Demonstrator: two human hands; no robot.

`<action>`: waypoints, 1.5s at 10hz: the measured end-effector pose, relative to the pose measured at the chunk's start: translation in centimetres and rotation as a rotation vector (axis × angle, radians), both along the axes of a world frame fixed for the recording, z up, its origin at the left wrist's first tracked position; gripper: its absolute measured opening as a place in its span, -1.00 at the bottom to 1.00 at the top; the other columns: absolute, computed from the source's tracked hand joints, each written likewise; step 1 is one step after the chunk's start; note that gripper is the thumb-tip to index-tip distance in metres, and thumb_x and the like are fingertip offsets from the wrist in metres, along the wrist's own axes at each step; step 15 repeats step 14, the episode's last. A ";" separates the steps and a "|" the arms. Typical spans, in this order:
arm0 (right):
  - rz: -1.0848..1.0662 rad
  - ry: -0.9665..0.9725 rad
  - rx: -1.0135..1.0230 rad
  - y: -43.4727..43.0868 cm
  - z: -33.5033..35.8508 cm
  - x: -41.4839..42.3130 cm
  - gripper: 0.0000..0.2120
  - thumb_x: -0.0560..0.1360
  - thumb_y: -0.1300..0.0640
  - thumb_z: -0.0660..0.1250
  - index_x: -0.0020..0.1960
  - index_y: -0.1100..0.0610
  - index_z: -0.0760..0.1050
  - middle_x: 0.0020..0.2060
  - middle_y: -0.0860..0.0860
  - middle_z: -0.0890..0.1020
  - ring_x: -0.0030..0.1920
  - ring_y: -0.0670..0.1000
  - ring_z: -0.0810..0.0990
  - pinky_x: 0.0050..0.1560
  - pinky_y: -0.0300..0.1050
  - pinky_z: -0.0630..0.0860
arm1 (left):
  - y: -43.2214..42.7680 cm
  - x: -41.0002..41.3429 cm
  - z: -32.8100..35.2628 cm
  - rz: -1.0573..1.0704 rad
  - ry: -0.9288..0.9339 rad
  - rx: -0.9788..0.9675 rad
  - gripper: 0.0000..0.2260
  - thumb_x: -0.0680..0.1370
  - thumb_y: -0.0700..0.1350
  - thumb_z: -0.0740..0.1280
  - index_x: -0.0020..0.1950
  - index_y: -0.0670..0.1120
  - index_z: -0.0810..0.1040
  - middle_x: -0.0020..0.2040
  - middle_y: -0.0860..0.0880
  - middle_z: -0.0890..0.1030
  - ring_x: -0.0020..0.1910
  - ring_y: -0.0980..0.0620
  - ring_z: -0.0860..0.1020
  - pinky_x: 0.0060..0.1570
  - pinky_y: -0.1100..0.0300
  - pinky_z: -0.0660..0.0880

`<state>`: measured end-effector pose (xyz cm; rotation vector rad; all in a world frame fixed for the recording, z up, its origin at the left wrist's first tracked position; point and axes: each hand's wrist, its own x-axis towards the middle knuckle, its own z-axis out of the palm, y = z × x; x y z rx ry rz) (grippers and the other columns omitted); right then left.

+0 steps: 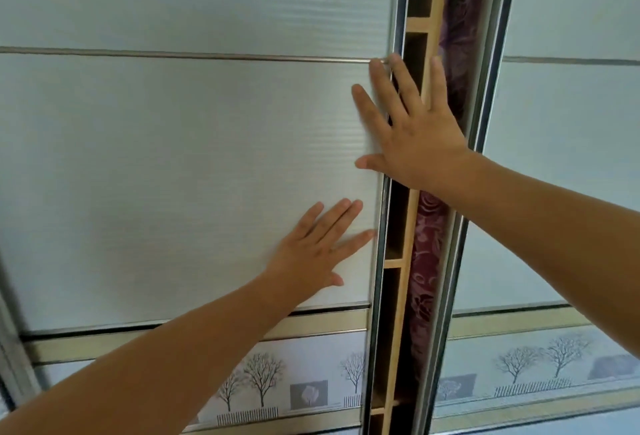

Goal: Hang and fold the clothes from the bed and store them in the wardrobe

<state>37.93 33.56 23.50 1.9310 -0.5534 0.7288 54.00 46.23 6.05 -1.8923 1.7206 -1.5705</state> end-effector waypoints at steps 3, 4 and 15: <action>-0.063 0.026 0.040 -1.8 0.0 -2.8 -0.07 0.52 -0.45 -0.17 0.60 0.13 -0.40 0.58 0.28 -0.30 0.58 0.31 -0.32 0.48 0.49 -0.18 | -3.7 -1.9 -0.3 -0.084 -0.017 -0.028 0.09 0.34 0.39 0.41 0.65 0.02 -0.10 0.64 -0.22 -0.09 0.62 -0.21 -0.06 0.55 -0.19 0.07; -0.088 0.026 0.044 -2.2 -0.1 -3.5 -0.07 0.54 -0.43 -0.11 0.61 0.16 -0.37 0.58 0.31 -0.28 0.58 0.32 -0.29 0.48 0.49 -0.19 | -4.6 -2.6 -0.4 -0.110 -0.009 -0.018 0.07 0.35 0.37 0.40 0.65 0.00 -0.09 0.63 -0.24 -0.10 0.62 -0.22 -0.06 0.54 -0.19 0.07; -0.628 -0.138 1.059 8.2 -12.9 -14.2 -0.64 0.56 -0.18 0.26 0.31 -0.09 0.50 0.15 -0.03 0.62 0.18 0.08 0.57 0.18 0.09 0.52 | -2.0 -6.2 -3.1 -0.430 0.974 0.702 -0.81 0.54 0.01 0.31 -0.06 -0.11 0.57 -0.17 -0.06 0.63 -0.20 -0.04 0.58 -0.18 0.14 0.52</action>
